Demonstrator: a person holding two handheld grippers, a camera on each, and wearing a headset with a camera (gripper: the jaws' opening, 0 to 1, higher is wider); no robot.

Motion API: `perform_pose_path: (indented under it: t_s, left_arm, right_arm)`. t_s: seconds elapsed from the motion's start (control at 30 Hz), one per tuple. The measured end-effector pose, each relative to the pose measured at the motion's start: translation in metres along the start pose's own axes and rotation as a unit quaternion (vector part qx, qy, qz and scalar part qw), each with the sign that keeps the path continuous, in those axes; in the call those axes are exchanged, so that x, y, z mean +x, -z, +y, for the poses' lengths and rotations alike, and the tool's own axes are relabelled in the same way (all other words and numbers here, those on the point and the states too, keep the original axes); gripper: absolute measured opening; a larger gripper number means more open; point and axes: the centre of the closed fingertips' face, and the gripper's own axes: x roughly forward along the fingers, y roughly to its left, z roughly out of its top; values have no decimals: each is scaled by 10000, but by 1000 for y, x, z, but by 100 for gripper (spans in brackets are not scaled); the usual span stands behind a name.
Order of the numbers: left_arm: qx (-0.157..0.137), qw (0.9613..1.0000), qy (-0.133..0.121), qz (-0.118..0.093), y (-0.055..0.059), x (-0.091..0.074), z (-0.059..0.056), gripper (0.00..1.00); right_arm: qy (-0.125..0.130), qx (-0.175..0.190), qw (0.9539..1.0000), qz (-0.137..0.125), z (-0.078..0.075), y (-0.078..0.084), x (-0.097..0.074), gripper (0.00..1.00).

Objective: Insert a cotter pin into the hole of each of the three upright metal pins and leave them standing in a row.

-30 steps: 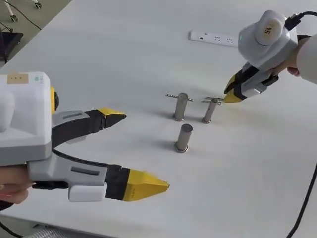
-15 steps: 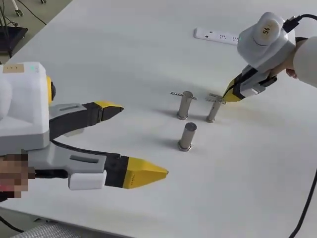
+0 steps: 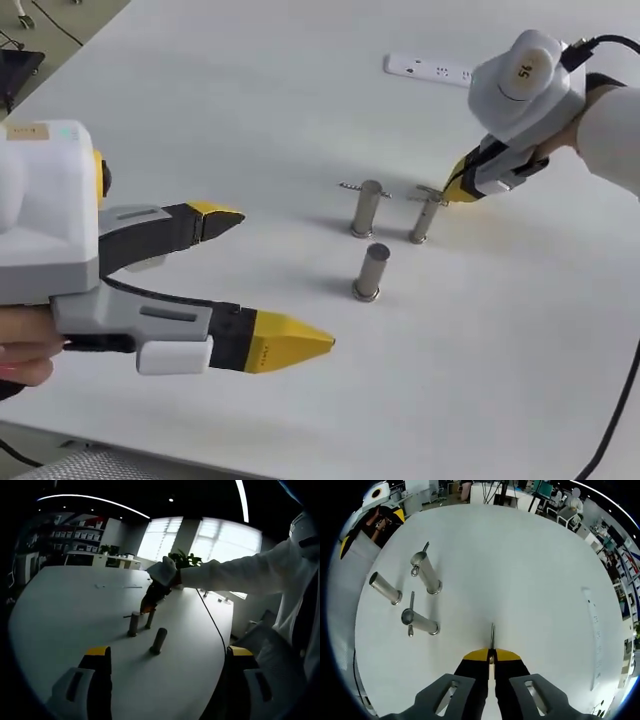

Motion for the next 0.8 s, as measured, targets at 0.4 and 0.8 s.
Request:
perform_pose_path:
  t_s: [0.4, 0.8]
  left_arm:
    - [113, 9998, 22, -140, -17, 1, -7, 90]
    - [131, 9993, -168, -317, -43, 10, 8, 71]
  right_arm:
    - [421, -374, 9977, -365, 2, -18, -36, 0]
    - [1174, -762, 9817, -1289, 47, -57, -99, 0]
